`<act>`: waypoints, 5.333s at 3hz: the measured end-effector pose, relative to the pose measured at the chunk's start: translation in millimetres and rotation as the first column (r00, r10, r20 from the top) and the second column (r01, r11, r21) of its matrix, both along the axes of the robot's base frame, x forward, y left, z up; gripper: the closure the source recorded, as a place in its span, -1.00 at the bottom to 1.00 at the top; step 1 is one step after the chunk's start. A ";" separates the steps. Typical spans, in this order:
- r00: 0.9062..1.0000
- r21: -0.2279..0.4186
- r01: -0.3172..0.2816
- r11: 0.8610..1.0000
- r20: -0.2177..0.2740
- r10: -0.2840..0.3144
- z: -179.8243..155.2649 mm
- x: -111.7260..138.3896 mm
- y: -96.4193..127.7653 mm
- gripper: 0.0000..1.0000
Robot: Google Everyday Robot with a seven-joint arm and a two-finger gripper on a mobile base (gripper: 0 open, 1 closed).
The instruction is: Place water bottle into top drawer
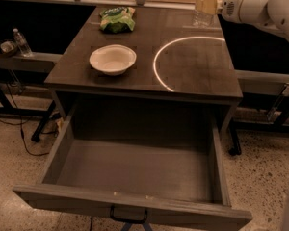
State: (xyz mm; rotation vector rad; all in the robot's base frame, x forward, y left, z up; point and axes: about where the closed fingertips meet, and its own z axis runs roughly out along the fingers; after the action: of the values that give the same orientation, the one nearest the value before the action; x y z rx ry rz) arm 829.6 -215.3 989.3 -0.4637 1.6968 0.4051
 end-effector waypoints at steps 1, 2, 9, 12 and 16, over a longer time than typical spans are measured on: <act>1.000 -0.006 -0.021 1.000 -0.007 0.021 9.3 -55.7 -24.0 1.00; 1.000 -0.032 0.004 0.999 -0.008 -0.004 20.4 -120.6 -56.7 1.00; 0.990 -0.074 -0.112 0.991 -0.093 0.105 -50.3 -352.4 -119.3 1.00; 0.915 -0.009 -0.396 0.918 -0.086 0.394 -117.8 -389.3 -32.3 1.00; 0.831 0.083 -0.556 0.827 0.021 0.556 -195.9 -383.5 102.3 1.00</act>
Offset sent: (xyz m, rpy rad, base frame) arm -0.2214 -0.1220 0.0235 -0.0786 0.0342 -0.0681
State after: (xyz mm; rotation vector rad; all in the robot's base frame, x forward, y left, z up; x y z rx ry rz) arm 446.1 -113.0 793.3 -0.9012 1.5171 0.9017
